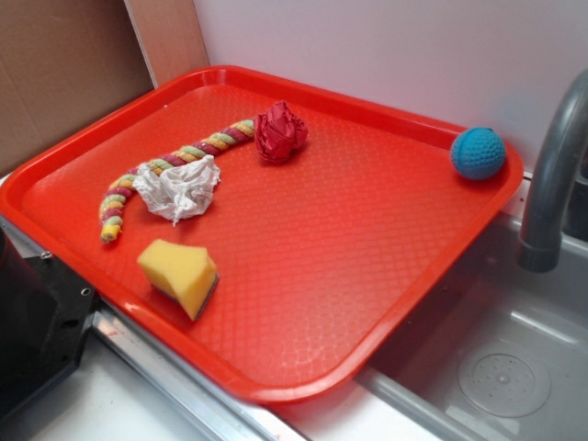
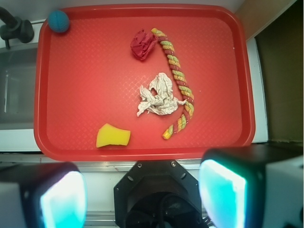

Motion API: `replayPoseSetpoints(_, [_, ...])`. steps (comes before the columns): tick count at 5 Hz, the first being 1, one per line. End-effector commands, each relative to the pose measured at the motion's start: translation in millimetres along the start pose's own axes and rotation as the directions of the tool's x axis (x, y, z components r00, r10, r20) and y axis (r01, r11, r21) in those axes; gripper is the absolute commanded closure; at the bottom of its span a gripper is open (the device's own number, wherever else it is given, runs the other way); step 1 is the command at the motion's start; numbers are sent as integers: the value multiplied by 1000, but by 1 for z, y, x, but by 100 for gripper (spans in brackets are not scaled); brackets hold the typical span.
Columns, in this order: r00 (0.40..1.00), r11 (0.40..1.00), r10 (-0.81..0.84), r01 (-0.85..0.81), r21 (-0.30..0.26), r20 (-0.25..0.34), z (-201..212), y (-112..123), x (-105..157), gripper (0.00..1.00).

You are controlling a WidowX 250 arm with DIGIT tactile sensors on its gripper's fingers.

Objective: Grab the white paper.

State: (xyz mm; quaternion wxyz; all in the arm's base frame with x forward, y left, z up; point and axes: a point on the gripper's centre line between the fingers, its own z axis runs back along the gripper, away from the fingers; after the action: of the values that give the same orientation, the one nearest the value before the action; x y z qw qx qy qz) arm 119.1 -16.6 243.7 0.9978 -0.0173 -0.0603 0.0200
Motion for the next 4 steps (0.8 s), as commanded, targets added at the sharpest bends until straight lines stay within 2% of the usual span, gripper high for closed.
replayPoseSetpoints(1, [1000,1000,0,0,0,0,0,0,0,0])
replayPoseSetpoints(2, [987,984,-159,157,84,17,-40,11,23,0])
replayPoseSetpoints(3, [965,958,-263,260,119,5,-85,18,40,0])
replayPoseSetpoints(4, [945,939,-322,326,107,-51,-137,40,52,0])
